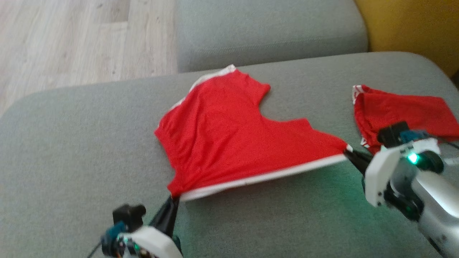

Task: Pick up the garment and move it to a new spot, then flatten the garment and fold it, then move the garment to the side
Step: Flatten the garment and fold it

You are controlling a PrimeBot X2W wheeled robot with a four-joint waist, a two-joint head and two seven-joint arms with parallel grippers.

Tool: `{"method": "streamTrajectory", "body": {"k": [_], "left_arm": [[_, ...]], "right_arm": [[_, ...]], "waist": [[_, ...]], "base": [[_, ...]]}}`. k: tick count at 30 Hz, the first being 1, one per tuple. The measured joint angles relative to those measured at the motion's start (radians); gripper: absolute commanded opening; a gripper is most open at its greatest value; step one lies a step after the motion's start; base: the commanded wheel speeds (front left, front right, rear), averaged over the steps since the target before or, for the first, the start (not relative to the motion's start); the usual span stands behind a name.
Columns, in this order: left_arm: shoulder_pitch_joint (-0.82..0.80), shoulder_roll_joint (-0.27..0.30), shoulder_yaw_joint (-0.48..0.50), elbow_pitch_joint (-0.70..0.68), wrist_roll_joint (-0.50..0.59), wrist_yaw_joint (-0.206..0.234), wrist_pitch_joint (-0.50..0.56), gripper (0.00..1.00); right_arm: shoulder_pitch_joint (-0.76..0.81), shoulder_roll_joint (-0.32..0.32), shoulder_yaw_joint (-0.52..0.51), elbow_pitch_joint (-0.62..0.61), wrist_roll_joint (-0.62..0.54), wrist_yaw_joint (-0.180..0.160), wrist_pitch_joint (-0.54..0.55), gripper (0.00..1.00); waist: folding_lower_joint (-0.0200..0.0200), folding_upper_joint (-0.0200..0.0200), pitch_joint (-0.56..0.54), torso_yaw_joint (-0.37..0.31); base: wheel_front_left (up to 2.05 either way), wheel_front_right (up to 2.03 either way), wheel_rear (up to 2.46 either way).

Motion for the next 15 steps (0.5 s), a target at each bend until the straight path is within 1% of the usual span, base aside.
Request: {"method": "streamTrajectory", "body": {"k": [4,8,11,15], "left_arm": [[0.113,0.027,-0.025,-0.134,-0.001,0.033,0.023,0.00],[0.199,0.057,-0.041,-0.272,0.001,0.078,0.049,0.00],[0.194,0.078,-0.038,-0.351,0.002,0.109,0.070,0.00],[0.167,0.091,-0.033,-0.410,0.013,0.138,0.094,0.00]], "right_arm": [[0.090,-0.070,-0.012,-0.096,0.027,0.000,0.027,0.00],[0.168,-0.118,-0.067,-0.176,0.033,0.001,0.039,0.00],[0.182,-0.120,-0.121,-0.215,0.017,0.001,0.055,0.00],[0.179,-0.114,-0.195,-0.254,-0.026,0.001,0.085,0.00]], "waist": [[0.0000,0.0000,-0.034,-0.019],[0.0001,0.0000,-0.045,-0.025],[0.0002,0.0000,-0.043,-0.019],[0.0003,0.0000,-0.029,-0.007]], "base": [[0.00,0.00,0.00],[0.00,0.00,0.00],[0.00,0.00,0.00],[0.00,0.00,0.00]]}}
